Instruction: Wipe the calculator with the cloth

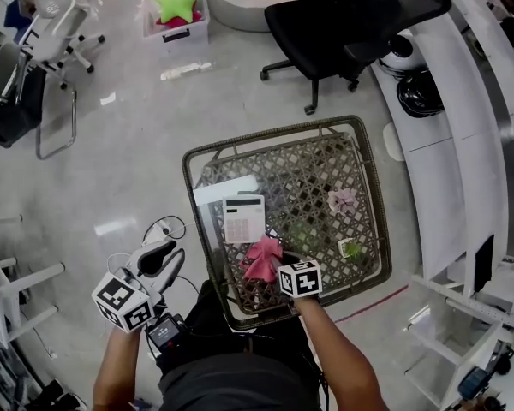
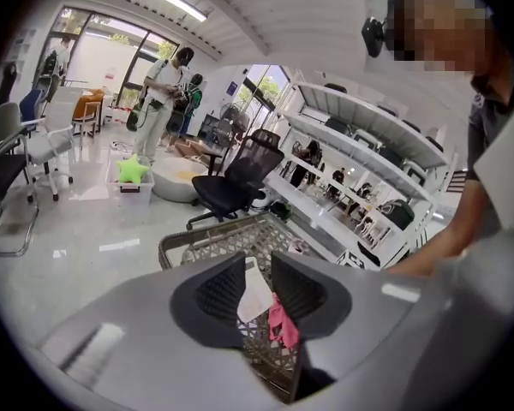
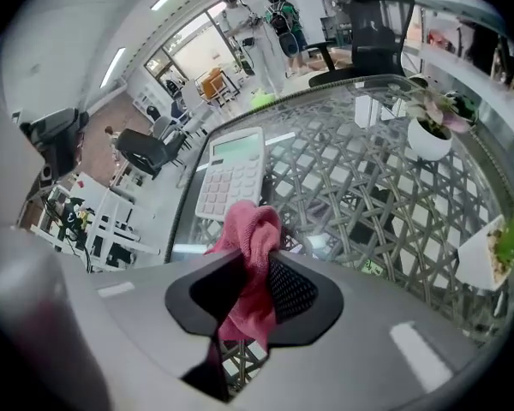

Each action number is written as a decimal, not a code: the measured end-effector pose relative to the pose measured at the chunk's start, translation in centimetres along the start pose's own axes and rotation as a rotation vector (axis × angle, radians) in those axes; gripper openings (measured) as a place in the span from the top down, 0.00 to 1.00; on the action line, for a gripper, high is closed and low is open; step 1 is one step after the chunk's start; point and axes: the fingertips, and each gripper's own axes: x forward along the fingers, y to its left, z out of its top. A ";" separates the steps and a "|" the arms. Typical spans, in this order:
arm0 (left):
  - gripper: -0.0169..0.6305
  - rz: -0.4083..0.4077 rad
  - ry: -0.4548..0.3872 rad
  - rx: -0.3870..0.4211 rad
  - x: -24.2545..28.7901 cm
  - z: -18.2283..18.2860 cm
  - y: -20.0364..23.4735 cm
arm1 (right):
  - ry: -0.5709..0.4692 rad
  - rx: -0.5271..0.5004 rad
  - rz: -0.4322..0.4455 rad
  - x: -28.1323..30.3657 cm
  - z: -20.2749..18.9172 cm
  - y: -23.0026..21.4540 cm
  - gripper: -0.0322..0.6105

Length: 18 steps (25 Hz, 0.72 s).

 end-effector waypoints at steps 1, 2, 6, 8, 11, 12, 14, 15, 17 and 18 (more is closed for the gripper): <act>0.81 -0.001 0.001 -0.008 0.0 -0.1 0.2 | -0.006 -0.004 0.000 0.2 0.6 0.2 0.83; 0.81 0.000 0.001 -0.014 0.0 -0.1 0.4 | -0.013 -0.007 -0.001 0.3 1.3 0.4 0.83; 0.81 0.011 -0.008 -0.029 -0.2 -0.1 1.1 | -0.042 -0.010 -0.006 0.8 3.4 0.9 0.83; 0.81 0.012 -0.012 -0.032 -0.2 -0.1 1.5 | -0.047 -0.008 -0.011 1.2 4.2 0.9 0.83; 0.81 0.013 -0.012 -0.037 -0.1 -0.1 1.8 | -0.044 -0.003 -0.019 1.9 5.1 0.7 0.83; 0.81 0.014 -0.010 -0.040 0.0 -0.1 1.8 | -0.041 0.001 -0.021 2.2 5.3 0.7 0.83; 0.81 0.013 -0.005 -0.044 0.0 -0.3 1.9 | -0.033 0.002 -0.026 2.5 5.5 0.5 0.83; 0.81 0.011 -0.003 -0.046 0.0 -0.6 2.0 | -0.030 -0.001 -0.029 2.6 5.5 0.5 0.83; 0.81 0.010 0.000 -0.048 -0.2 -0.9 2.0 | -0.027 -0.013 -0.035 2.6 5.5 0.6 0.83; 0.81 0.009 0.000 -0.048 -0.2 -1.0 2.0 | -0.030 -0.024 -0.038 2.6 5.6 0.7 0.83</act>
